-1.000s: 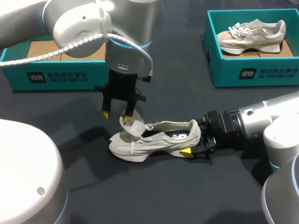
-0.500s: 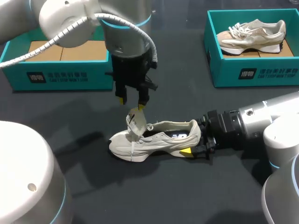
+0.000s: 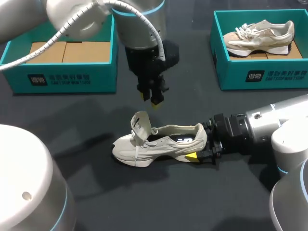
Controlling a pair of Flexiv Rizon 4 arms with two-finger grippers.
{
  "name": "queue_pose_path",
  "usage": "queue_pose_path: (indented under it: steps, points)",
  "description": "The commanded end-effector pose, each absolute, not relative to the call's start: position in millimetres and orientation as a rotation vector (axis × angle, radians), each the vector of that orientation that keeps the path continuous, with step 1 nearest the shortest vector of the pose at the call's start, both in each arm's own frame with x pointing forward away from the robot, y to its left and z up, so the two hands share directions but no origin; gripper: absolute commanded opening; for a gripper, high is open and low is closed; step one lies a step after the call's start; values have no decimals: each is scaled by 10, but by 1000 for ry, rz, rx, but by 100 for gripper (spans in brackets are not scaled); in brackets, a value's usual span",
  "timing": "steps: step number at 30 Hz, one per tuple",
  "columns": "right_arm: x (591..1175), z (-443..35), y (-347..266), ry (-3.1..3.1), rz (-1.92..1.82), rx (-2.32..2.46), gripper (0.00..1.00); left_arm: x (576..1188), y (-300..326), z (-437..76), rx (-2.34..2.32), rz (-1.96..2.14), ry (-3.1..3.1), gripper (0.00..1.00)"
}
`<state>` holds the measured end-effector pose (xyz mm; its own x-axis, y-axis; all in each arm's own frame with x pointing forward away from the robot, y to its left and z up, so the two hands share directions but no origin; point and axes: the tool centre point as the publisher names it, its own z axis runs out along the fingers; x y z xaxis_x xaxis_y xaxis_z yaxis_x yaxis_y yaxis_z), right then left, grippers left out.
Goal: Take the shoe out of the shoebox, open the shoe tongue, remove and reinsert the insole, then place the shoe into the shoebox
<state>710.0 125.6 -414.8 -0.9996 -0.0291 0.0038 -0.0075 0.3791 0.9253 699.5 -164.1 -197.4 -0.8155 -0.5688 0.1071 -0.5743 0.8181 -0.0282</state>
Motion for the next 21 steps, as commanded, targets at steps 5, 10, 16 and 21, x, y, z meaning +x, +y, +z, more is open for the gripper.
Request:
queue_pose_path:
  steps: [5,10,16,21]
  points:
    - [7101,-4165,1259,-2595,-1737,33,0,7106,-1879,-2035,-7,91,-3032,0]
    - [7101,-4165,1259,-2595,-1737,33,0,7106,-1879,-2035,-7,91,-3032,0]
    - [7101,-4165,1259,-2595,-1737,33,0,7106,-1879,-2035,-7,91,-3032,0]
    - [7101,-4165,1259,-2595,-1737,33,0,7014,-1876,-2220,-97,144,-3031,0]
